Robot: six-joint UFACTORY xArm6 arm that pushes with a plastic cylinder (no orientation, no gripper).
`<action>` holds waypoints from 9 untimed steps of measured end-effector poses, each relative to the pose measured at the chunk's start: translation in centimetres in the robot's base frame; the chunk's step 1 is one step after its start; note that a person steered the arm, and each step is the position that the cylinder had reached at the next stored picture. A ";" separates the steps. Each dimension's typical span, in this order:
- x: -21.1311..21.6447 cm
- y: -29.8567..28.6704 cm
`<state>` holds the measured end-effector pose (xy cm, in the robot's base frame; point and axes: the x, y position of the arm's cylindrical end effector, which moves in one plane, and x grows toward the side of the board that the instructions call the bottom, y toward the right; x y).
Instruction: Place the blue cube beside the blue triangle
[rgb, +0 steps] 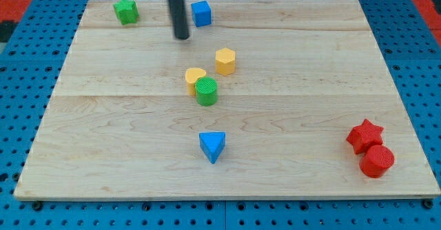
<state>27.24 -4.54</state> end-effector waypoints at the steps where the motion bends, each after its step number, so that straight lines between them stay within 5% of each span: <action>1: -1.9 10.2; 2: -7.9 10.0; 4: -4.6 -4.0; 6: -5.2 -2.7; 8: 4.4 -2.4; 9: 1.7 -2.6</action>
<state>28.93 -7.09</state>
